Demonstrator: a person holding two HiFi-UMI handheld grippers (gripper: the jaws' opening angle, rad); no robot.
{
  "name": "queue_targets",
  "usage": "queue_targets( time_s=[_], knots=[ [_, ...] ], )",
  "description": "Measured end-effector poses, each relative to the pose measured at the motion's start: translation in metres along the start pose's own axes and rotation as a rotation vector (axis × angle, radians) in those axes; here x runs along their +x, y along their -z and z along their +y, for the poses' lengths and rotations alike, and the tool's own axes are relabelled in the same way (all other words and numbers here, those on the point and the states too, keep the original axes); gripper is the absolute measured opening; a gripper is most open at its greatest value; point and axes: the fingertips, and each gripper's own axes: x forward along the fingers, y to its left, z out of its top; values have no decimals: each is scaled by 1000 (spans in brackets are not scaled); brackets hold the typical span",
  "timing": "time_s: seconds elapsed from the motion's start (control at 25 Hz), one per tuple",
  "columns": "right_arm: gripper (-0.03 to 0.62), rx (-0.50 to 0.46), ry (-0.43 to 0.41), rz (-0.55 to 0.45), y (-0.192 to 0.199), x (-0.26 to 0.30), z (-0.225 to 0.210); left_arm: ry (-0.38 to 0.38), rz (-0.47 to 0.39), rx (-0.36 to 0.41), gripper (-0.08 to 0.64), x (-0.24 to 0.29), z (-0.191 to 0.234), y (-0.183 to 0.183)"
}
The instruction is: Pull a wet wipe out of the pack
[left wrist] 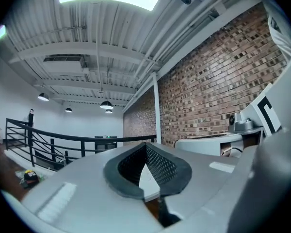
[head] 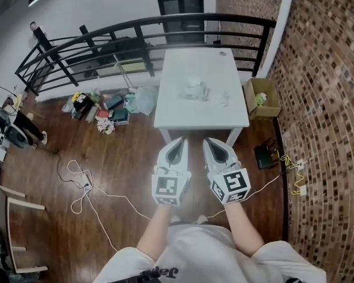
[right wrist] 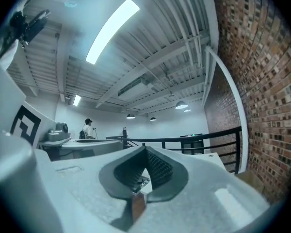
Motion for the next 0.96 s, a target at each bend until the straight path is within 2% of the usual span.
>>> queue_targets(
  time_s=[0.28, 0.36, 0.44, 0.52, 0.6, 0.8, 0.96],
  knots=[
    [-8, -65, 50, -19, -21, -4, 30, 28, -78, -15, 17, -34, 16, -36],
    [-8, -75, 53, -21, -23, 1, 39, -15, -133, 35, 17, -44, 29, -50],
    [-8, -104, 51, -12, -24, 1, 50, -83, -204, 127, 17, -59, 38, -67],
    [-8, -174, 61, -15, -28, -3, 59, -95, -230, 168, 17, -68, 38, -72],
    [-8, -215, 76, -33, -35, -3, 62, -76, -212, 150, 17, -66, 40, -67],
    [-8, -152, 78, -62, -41, 0, 62, -61, -176, 113, 17, -65, 45, -54],
    [-8, -147, 79, -79, -44, 0, 62, -69, -133, 104, 17, -66, 49, -42]
  ],
)
